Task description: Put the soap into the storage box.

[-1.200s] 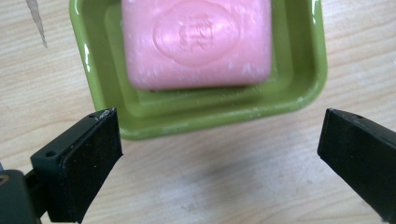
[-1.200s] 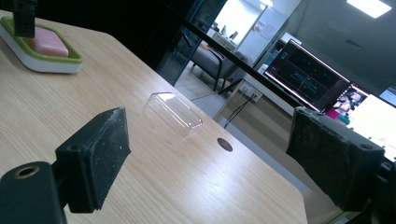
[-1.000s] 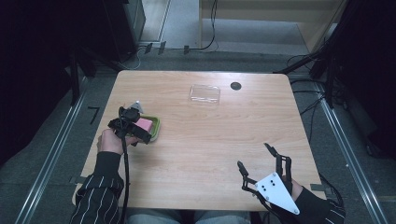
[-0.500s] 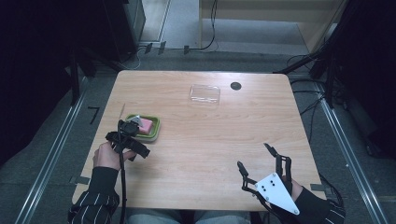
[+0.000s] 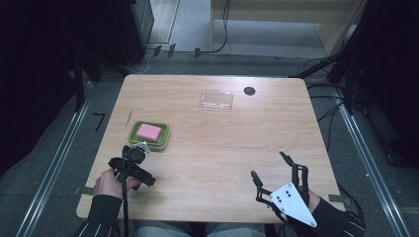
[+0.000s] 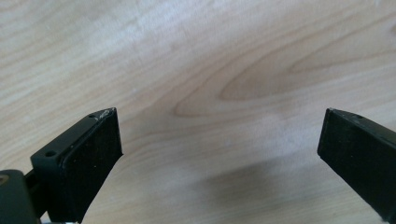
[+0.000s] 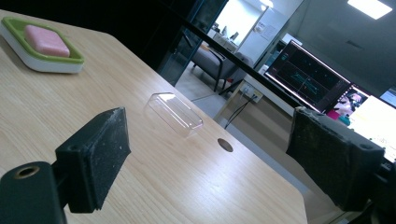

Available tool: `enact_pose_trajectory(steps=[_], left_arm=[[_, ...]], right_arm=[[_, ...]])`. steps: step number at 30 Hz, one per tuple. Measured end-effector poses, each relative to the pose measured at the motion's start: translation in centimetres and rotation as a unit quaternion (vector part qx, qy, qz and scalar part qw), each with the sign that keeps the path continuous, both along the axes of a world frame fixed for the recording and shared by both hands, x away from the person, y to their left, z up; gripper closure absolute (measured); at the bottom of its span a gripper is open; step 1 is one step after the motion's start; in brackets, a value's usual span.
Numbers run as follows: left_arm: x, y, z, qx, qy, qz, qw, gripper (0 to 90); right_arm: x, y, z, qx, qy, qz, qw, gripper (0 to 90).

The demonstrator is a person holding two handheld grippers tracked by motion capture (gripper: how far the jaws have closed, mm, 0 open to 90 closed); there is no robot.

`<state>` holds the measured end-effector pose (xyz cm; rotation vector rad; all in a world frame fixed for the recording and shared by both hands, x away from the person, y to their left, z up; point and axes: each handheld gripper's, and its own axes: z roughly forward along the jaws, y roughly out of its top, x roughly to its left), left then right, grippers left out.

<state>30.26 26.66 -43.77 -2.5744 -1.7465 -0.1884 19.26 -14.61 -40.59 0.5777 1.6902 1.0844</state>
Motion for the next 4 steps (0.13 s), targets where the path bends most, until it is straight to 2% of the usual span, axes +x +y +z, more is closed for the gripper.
enact_pose_trajectory(steps=[4], left_arm=[[-0.22, 0.19, -0.1, 0.0, 0.001, 0.0, 1.0, 0.4]], right_arm=[[0.01, -0.03, -0.01, 0.0, 0.001, 0.0, 1.0, 13.2]])
